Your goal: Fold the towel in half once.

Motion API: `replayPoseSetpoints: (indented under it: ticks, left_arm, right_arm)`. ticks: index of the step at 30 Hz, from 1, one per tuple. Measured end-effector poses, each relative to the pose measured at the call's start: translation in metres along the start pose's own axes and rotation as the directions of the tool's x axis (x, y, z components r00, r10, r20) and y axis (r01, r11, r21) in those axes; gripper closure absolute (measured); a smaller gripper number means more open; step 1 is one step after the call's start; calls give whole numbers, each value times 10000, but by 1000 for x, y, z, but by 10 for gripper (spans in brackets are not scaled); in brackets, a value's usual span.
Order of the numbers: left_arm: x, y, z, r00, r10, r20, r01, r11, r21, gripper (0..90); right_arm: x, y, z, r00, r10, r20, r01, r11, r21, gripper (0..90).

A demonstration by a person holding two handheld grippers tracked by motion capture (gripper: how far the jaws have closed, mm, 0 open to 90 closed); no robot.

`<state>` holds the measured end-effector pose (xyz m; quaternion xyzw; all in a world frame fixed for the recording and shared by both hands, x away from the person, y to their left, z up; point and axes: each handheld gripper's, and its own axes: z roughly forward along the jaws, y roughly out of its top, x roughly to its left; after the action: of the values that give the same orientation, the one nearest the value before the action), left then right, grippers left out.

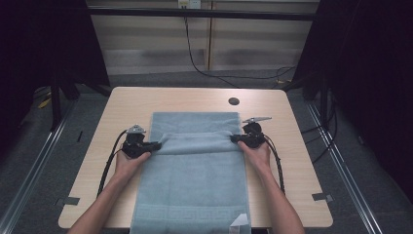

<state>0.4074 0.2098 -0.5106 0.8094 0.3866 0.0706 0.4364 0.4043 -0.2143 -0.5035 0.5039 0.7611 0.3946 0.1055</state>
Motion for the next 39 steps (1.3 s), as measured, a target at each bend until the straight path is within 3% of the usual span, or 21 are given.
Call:
replayPoseSetpoints:
  ticks: [2,8,12,17,21,25,30,33,36,39]
  left_arm:
    - [2,2,3,9997,-247,-23,247,9996,-105,853]
    - [7,13,12,9987,-458,-234,458,9989,11,852]
    - [10,17,13,9983,-534,-245,537,9985,120,853]
    - [7,26,-4,9983,-589,-23,587,9963,-635,854]
    - [-3,41,-29,9994,-335,72,342,9879,-1514,854]
    - [-15,60,-54,9998,-5,216,54,9733,-2294,854]
    - [-33,83,-85,9977,538,406,-387,9503,-3089,854]
    - [-41,90,-102,9953,736,624,-475,9368,-3465,854]
    - [-50,89,-116,9910,993,897,-614,9332,-3542,853]
    - [-56,85,-123,9881,1051,1124,-582,9314,-3593,853]
  right_arm:
    - [-3,3,2,10000,73,48,-72,10000,-31,864]
    - [-8,14,10,9987,291,422,-292,9996,34,864]
    - [-11,17,14,9980,468,434,-459,9987,-210,865]
    - [-7,25,-2,9999,166,47,-161,9960,-880,865]
    - [2,39,-31,9994,-28,-355,-42,9808,-1948,865]
    - [17,54,-66,9977,-448,-518,282,9583,-2844,865]
    - [27,69,-96,9948,-845,-576,595,9364,-3459,865]
    - [32,75,-114,9926,-904,-807,525,9210,-3860,865]
    - [38,77,-130,9898,-1155,-838,714,9091,-4104,864]
    - [43,74,-140,9873,-1288,-935,782,9042,-4200,865]
